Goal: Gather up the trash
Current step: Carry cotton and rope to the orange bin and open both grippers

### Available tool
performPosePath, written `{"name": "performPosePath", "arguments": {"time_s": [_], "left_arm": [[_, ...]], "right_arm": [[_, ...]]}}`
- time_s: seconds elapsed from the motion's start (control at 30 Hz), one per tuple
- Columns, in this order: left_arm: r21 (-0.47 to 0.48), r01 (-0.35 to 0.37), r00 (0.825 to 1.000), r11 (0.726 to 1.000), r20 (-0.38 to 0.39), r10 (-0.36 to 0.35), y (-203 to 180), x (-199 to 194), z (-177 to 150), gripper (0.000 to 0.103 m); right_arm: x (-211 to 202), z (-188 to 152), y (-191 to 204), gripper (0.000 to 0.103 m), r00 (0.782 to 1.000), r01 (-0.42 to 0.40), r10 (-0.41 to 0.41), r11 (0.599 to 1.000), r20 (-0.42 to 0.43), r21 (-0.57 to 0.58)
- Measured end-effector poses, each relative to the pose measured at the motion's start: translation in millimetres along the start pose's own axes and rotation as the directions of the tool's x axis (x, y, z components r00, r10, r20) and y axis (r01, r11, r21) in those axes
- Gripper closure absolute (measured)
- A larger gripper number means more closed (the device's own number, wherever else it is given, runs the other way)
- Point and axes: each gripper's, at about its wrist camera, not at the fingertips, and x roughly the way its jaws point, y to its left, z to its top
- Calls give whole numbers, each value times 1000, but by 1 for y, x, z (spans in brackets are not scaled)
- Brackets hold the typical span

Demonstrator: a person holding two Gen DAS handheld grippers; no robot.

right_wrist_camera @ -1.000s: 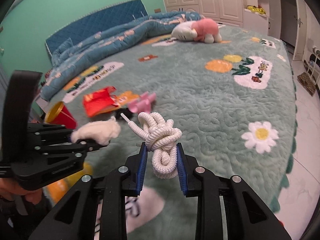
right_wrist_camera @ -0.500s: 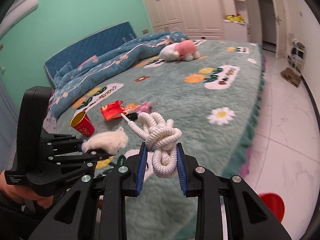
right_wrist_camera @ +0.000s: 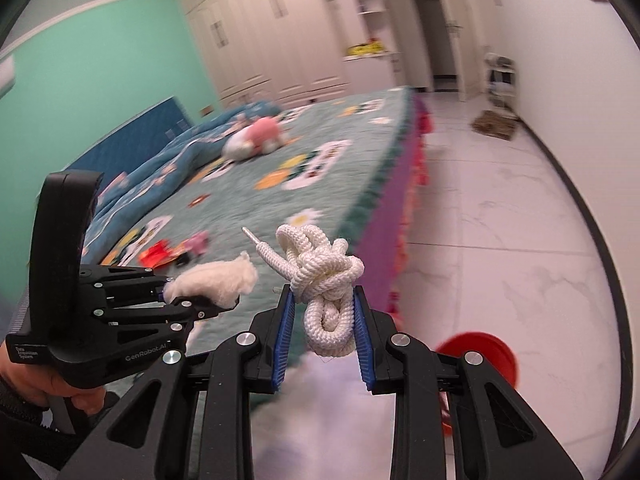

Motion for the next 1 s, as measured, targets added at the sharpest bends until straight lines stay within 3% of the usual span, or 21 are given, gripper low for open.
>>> {"name": "performPosePath", "arguments": {"time_s": [0.23, 0.47, 0.73, 1.0], "left_arm": [[138, 107, 994, 985, -46, -101, -70, 41, 32, 85], [158, 202, 974, 967, -131, -182, -108, 97, 50, 85], [156, 200, 960, 967, -230, -161, -121, 164, 56, 85], [147, 191, 946, 971, -292, -142, -133, 204, 60, 84]], "right_arm": [[-25, -15, -79, 74, 991, 130, -131, 984, 0, 121], [-8, -40, -141, 74, 975, 220, -210, 954, -71, 204], [30, -62, -186, 74, 966, 249, -218, 928, -137, 278], [74, -71, -212, 74, 956, 271, -215, 910, -200, 314]]}}
